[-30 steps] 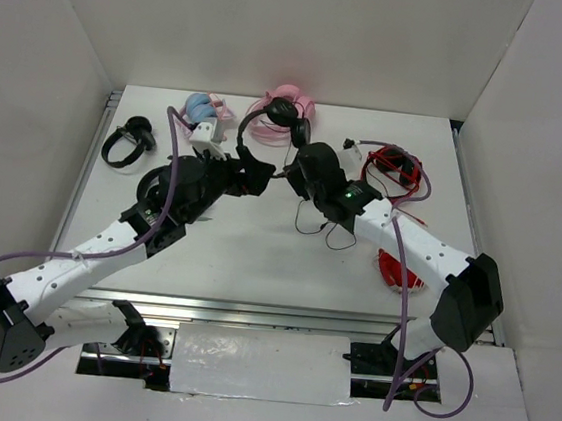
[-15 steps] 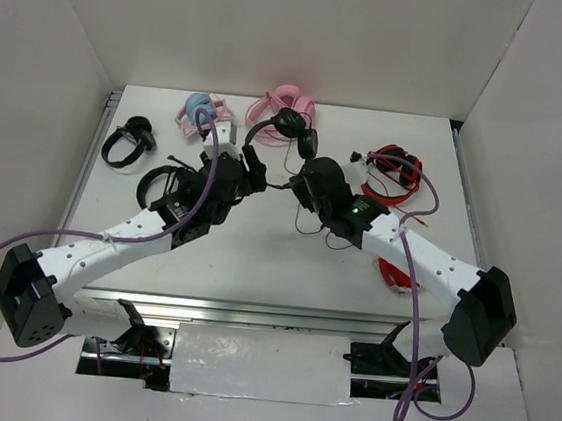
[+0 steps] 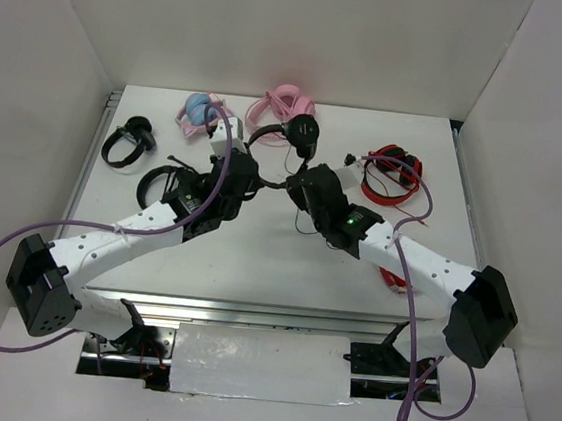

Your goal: Wrap the headphones

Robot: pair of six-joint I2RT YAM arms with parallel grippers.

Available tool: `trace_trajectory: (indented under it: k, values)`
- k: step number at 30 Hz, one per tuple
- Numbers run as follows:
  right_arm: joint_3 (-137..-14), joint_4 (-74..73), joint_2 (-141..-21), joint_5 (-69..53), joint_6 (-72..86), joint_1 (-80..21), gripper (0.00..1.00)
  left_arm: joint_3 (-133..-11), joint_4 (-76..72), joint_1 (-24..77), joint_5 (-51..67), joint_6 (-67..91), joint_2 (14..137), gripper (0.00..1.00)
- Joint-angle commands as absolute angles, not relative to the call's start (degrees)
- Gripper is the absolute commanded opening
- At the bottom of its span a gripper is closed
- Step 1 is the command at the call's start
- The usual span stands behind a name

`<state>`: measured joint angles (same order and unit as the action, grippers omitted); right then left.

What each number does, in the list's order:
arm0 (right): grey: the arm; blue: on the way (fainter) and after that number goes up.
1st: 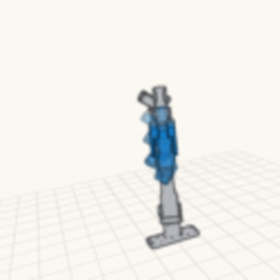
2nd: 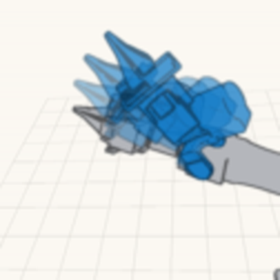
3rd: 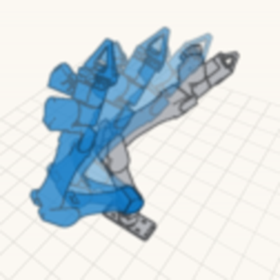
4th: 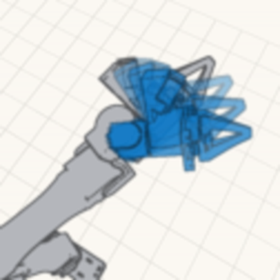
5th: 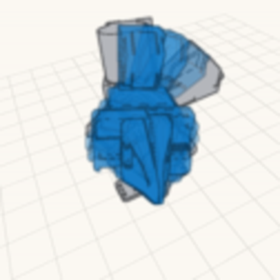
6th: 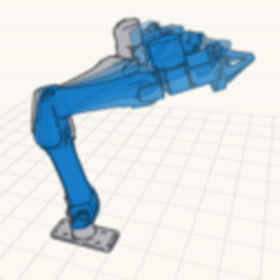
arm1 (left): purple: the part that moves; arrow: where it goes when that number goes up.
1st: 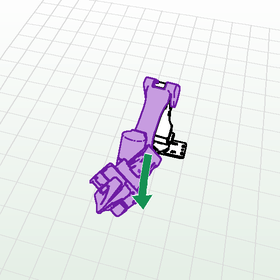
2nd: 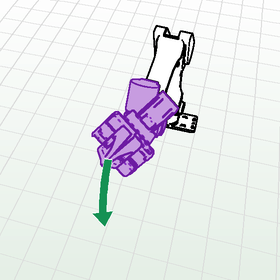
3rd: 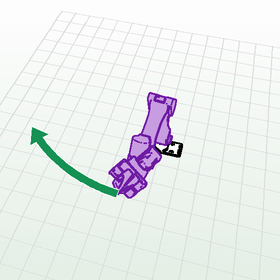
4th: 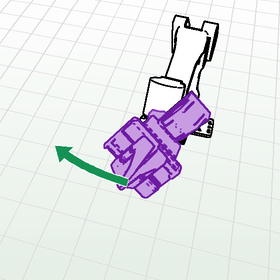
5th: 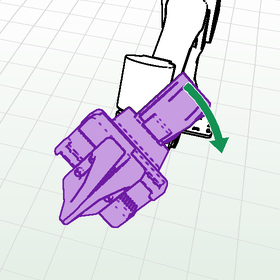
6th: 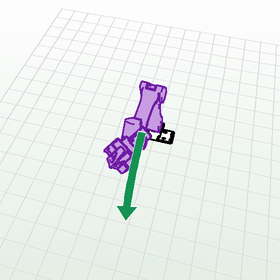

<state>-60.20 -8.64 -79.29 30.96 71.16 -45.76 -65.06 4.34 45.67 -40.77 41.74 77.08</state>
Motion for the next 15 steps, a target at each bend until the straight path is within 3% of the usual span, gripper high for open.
trace_trajectory:
  k: [1, 8, 11, 12, 13, 15]
  values:
    - [-58.5, 4.3, -77.2, 27.6, 64.4, -47.1, 0.08, -67.8, 7.3, 46.0, -41.7, 40.3, 77.5, 0.0]
    - [-54.4, 10.9, -73.6, 20.4, 52.6, -48.7, 0.26, -70.6, 9.3, 45.9, -46.3, 37.2, 78.2, 0.0]
    - [-52.8, 11.2, -70.2, 19.5, 44.1, -49.7, 0.54, -72.8, 10.8, 45.3, -48.5, 35.1, 78.1, 0.0]
    - [-52.2, 10.7, -69.4, 19.7, 41.8, -49.9, 0.73, -73.1, 11.0, 44.7, -48.1, 34.0, 78.0, 0.0]
    - [-51.9, 10.4, -67.5, 19.9, 39.7, -50.3, 0.85, -73.3, 10.8, 43.2, -47.0, 33.5, 77.8, 0.0]
    - [-50.3, 8.7, -65.3, 20.5, 35.4, -50.3, 0.94, -74.1, 10.5, 41.5, -42.7, 32.1, 77.4, 0.0]
